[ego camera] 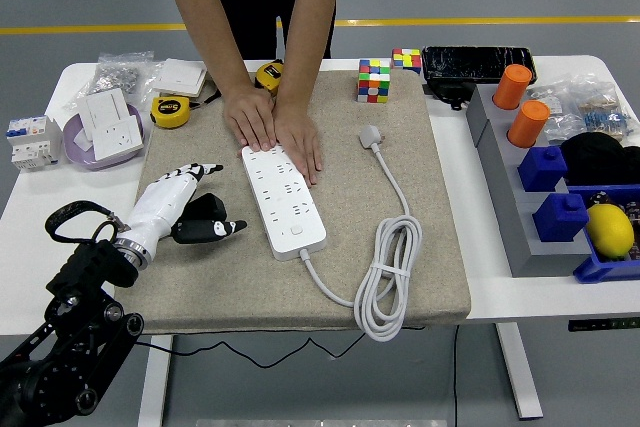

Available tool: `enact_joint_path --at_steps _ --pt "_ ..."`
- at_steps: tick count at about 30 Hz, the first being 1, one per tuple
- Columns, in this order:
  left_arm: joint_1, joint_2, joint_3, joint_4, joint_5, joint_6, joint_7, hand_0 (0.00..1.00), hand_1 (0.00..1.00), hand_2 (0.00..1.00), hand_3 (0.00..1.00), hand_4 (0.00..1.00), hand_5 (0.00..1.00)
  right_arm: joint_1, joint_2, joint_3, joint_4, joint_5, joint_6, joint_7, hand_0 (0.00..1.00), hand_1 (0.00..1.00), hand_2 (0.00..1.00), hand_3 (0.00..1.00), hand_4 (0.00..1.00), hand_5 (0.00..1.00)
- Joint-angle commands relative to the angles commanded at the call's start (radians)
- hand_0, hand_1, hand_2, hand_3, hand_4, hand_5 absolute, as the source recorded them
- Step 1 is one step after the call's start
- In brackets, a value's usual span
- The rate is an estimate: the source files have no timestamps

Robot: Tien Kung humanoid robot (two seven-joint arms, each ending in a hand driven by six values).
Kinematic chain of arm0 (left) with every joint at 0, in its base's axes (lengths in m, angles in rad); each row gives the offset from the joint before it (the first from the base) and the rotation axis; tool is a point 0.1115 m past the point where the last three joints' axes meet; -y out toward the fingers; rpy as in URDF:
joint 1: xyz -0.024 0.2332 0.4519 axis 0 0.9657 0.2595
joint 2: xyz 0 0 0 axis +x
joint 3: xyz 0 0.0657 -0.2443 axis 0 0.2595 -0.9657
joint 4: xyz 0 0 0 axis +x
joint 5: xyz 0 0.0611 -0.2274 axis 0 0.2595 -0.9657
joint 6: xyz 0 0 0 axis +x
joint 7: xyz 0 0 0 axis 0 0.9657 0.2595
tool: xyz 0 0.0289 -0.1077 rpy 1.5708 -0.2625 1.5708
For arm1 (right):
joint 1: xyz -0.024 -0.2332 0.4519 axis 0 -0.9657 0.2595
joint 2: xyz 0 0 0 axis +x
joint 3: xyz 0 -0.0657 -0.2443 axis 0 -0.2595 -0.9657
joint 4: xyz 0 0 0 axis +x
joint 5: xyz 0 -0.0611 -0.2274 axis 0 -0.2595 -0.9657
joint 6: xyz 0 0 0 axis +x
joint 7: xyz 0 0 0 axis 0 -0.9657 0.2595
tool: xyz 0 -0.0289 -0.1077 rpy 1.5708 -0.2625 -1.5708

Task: Pick up the plug,place it near the board,insert it into the board,press the button

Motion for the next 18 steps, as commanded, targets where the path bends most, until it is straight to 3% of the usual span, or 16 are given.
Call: enact_joint_path --at_steps 4,5,16,17,18 --pt "0.002 -0.002 -0.005 0.001 0.0 0.006 0.008 0.809 0.816 0.727 0.799 0.998 0.376 0.001 -0.001 0.001 0.0 0.0 0.0 0.0 0.818 0.714 0.721 0.761 0.998 0.951" --pt "0.002 -0.002 -0.007 0.002 0.0 0.007 0.01 0.625 0.585 0.516 0.588 0.998 0.277 0.001 -0.001 0.001 0.0 0.001 0.0 0.001 0.819 0.714 0.721 0.762 0.998 0.955" --pt "0.002 -0.002 -0.031 0.036 0.0 0.003 0.03 0.622 0.561 0.466 0.534 0.998 0.226 0.002 -0.002 0.0 0.0 0.003 -0.001 0.001 0.819 0.714 0.72 0.761 0.998 0.958" --pt "0.001 -0.002 -0.031 0.036 0.0 0.004 0.03 0.576 0.501 0.411 0.442 0.985 0.154 0.003 -0.002 0.0 0.0 0.003 -0.001 0.001 0.819 0.714 0.721 0.761 0.998 0.963" --pt "0.001 -0.002 -0.031 0.034 0.0 0.009 0.03 0.576 0.501 0.411 0.442 0.985 0.154 0.003 -0.002 0.002 0.0 0.002 -0.001 0.0 0.819 0.714 0.721 0.761 0.998 0.963"
